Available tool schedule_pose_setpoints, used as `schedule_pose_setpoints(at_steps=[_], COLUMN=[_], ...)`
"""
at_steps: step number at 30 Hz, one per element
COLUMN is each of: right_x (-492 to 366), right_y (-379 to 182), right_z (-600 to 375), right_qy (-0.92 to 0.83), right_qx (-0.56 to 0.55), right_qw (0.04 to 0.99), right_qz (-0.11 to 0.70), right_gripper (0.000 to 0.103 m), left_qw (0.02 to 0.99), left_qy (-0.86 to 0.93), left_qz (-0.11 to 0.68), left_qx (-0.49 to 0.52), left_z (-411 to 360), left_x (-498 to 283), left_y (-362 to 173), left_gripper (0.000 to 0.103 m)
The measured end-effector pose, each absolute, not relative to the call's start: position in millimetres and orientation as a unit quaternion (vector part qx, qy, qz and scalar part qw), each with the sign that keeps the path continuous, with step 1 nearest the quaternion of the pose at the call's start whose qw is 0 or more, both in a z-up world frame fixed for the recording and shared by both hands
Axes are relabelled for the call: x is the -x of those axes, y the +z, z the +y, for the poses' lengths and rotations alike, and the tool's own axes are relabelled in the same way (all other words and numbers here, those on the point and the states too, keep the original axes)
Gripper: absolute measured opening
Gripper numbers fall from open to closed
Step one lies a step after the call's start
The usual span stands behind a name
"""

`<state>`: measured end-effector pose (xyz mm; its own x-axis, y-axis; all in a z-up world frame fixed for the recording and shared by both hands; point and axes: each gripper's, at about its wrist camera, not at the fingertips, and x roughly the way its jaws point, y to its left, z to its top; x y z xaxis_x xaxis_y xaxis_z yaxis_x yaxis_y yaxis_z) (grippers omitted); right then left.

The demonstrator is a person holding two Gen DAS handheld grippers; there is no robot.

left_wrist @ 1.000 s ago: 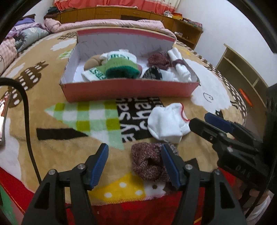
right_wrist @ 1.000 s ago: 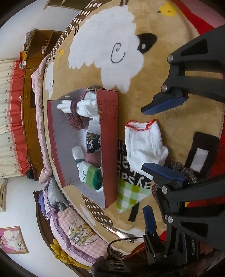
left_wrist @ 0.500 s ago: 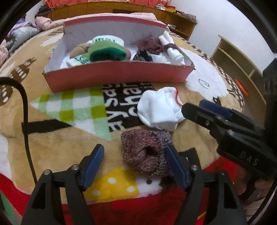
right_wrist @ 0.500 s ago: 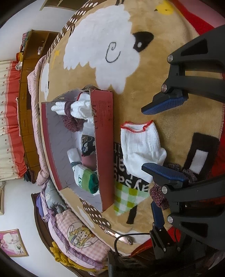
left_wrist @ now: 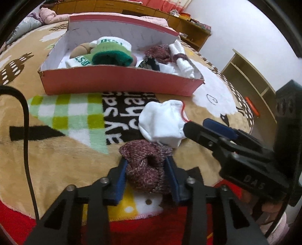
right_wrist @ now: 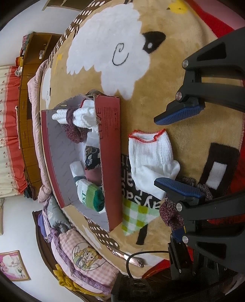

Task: Organize soft objects
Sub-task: 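Grasp the maroon knit sock with the left tool while the right tool grasps the white red-trimmed sock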

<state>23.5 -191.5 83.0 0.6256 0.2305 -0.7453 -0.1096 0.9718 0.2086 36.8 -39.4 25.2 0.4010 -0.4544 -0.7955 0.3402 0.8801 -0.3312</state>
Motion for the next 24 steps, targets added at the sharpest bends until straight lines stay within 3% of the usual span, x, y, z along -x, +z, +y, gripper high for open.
schedule_pose_setpoints(at_steps=[7,20,21,24], right_x=[-24.7,-39.4,-40.2,-40.1], right_y=[81.0,68.1,66.5,64.4], right_z=[-185.8,-170.8,-169.0,-168.4], right_qy=[0.102,0.114,0.114,0.119], right_qx=[-0.075,-0.073,-0.07,-0.075], right_qw=[0.896,0.886,0.886,0.885], right_qz=[0.426,0.443,0.444,0.444], right_gripper=[0.059,0.064,0.064,0.049], left_qw=[0.843,0.858,0.858,0.858], left_qy=[-0.23,-0.187,-0.187,-0.186], left_qz=[0.484,0.474,0.475,0.476], left_qx=[0.052,0.057,0.058,0.055], left_z=[-32.6,-13.5,-13.3,-14.1], left_x=[-34.1,-41.8,-42.1,-42.3], left_y=[36.2,38.2,37.7,36.7], left_gripper=[0.026,0.026,0.026,0.026])
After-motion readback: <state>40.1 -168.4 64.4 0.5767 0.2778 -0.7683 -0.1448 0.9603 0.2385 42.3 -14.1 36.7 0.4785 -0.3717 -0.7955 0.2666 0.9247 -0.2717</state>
